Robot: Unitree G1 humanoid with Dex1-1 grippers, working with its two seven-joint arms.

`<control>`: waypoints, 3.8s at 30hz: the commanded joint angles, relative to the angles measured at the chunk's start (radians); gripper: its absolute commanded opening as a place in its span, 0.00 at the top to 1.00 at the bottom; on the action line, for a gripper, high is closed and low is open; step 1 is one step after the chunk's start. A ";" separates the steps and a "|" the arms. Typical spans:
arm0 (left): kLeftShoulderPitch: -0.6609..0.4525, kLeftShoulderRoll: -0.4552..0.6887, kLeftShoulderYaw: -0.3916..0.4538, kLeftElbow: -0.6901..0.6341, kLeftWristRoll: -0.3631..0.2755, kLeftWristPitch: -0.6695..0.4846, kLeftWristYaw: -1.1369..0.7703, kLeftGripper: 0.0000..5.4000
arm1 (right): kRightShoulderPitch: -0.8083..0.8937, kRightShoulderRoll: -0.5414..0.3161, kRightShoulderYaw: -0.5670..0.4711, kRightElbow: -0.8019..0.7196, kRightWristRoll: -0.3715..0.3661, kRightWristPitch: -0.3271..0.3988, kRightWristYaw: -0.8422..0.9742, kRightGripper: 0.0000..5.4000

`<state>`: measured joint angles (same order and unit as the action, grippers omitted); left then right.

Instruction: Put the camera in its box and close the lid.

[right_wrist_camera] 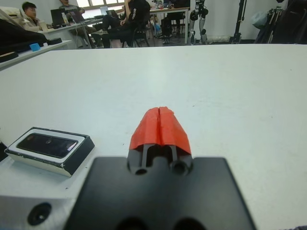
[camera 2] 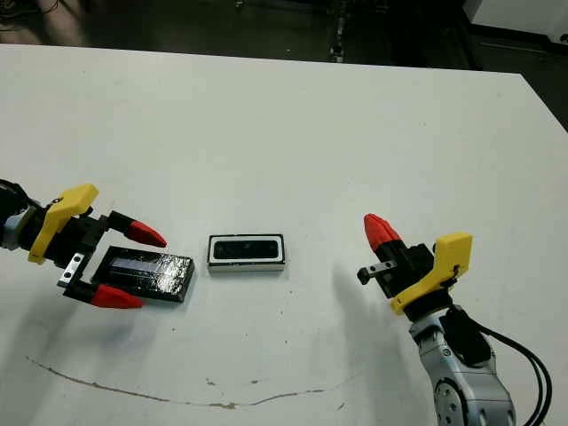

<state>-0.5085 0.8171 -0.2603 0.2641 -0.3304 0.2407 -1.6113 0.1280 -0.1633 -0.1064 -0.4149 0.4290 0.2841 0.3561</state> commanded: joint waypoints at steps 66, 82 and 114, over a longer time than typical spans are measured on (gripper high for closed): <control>0.007 -0.014 -0.004 -0.007 0.123 0.033 -0.002 0.41 | 0.012 -0.020 0.003 -0.011 -0.004 0.015 -0.011 1.00; 0.019 -0.075 0.207 -0.019 -0.022 0.201 0.243 0.41 | 0.012 -0.016 0.007 -0.008 -0.001 0.015 -0.009 1.00; 0.007 -0.275 0.112 0.033 -0.025 0.121 0.305 0.41 | 0.012 -0.016 0.014 -0.004 -0.001 0.014 -0.010 1.00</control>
<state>-0.4969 0.5443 -0.1390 0.2890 -0.3704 0.3669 -1.3003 0.1303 -0.1684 -0.0899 -0.4178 0.4282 0.2876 0.3523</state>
